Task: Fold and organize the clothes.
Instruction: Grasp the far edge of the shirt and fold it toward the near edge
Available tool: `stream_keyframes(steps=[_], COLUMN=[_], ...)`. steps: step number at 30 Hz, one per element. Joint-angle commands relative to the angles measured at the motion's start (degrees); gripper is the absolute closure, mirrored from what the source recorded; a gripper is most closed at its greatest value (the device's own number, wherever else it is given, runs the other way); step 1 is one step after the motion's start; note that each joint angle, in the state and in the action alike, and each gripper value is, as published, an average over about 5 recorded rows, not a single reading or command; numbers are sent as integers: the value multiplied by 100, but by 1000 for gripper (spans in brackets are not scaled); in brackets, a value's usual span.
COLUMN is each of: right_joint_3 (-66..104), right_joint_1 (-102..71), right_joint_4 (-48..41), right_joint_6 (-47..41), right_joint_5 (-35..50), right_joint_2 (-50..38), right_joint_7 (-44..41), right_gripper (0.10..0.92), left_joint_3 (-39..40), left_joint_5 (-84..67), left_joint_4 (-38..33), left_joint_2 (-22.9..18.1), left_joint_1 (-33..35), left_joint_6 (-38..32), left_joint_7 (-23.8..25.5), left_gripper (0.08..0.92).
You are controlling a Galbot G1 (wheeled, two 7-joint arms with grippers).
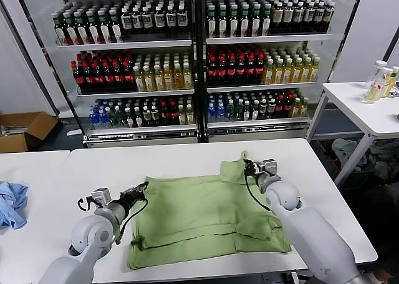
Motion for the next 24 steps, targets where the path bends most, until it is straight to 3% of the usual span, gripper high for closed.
stream_keyframes(steps=[1,12,24], right_joint_3=[722,1749,2595], right_joint_1=[-1077,-2859,-4379], right_joint_4=[1653,3270,3829], right_joint_6=[78,-42,-348], right_joint_5=[31,206,-96], right_joint_2=[-718,-1322,-1309], right_joint_7=[14,50,132], right_gripper=[919,919,919], left_joint_3=[-184,-739,-920], left_joint_5=[-117,-409,60], left_joint_4=[-563,-1433,-2027], left_joint_2=[11,107,99], left_joint_1=[419,1304,2319], left_joint_6=[-50,75,281], left_joint_7=[33,18,64], left_gripper=[911,911,911])
